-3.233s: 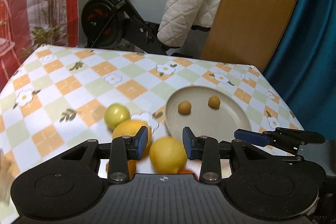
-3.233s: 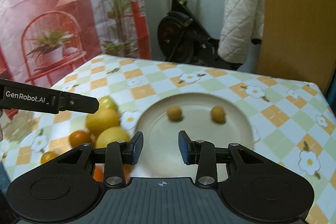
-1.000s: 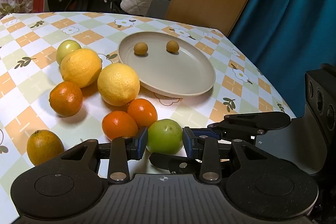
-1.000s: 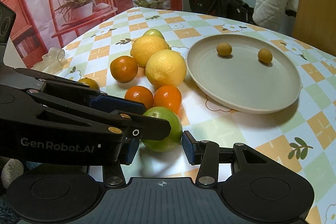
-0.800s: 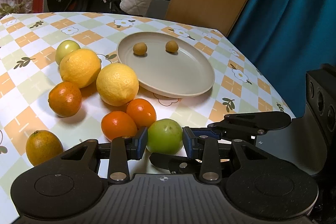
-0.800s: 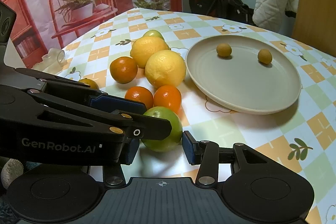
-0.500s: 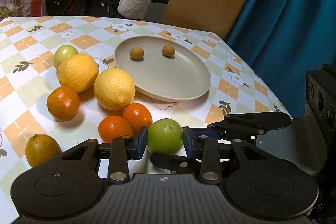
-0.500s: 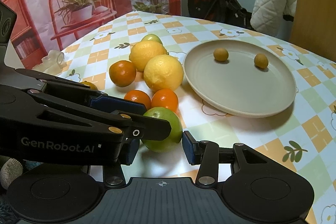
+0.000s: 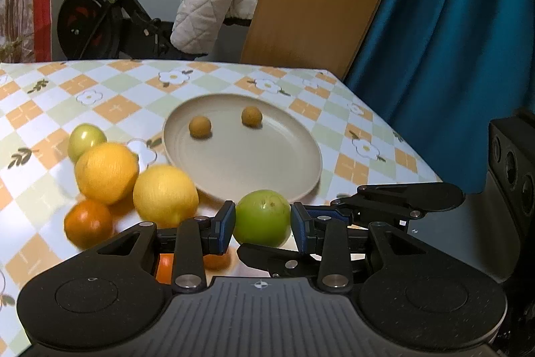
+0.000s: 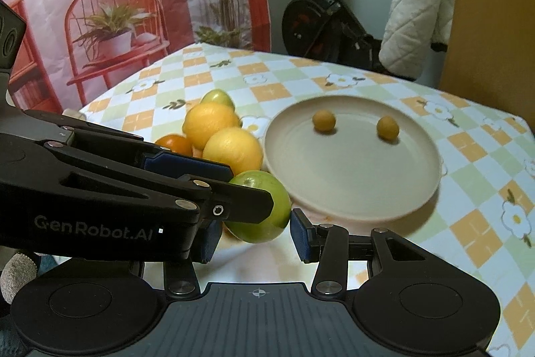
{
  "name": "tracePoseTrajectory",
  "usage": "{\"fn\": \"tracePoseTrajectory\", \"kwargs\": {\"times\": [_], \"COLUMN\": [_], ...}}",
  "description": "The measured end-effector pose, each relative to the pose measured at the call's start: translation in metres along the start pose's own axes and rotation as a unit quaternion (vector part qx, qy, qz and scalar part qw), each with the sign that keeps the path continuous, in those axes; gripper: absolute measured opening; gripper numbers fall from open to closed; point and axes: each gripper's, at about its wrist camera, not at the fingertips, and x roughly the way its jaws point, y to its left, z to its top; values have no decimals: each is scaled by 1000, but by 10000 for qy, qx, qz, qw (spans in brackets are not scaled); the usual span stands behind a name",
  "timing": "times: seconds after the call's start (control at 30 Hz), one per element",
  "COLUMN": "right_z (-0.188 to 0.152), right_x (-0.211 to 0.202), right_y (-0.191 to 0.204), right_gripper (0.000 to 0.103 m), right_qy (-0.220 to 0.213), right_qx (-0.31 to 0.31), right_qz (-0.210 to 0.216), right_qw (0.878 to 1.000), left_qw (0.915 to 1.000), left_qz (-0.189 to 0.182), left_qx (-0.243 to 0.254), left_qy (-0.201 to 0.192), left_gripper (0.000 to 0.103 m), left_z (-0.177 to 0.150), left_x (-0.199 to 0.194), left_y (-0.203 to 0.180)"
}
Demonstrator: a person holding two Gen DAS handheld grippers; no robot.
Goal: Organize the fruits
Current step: 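Carry the green lime onto the plate and open the left tool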
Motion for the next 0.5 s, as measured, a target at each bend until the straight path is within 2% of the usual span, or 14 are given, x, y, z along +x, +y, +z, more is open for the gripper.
{"fn": "tracePoseTrajectory", "kwargs": {"times": [0.3, 0.5], "right_z": [26, 46], "right_x": [18, 48], "right_y": [-16, -32], "right_gripper": [41, 41], "right_qy": [-260, -307], "right_qx": [-84, 31], "right_qz": [-113, -94], "right_qw": [9996, 9995], "left_qw": [9999, 9997], "left_qz": [-60, 174], "left_qx": [-129, -152], "left_qy": [-72, -30], "left_gripper": [38, 39], "left_z": [32, 52], "left_x": [20, 45], "left_y": [17, 28]}}
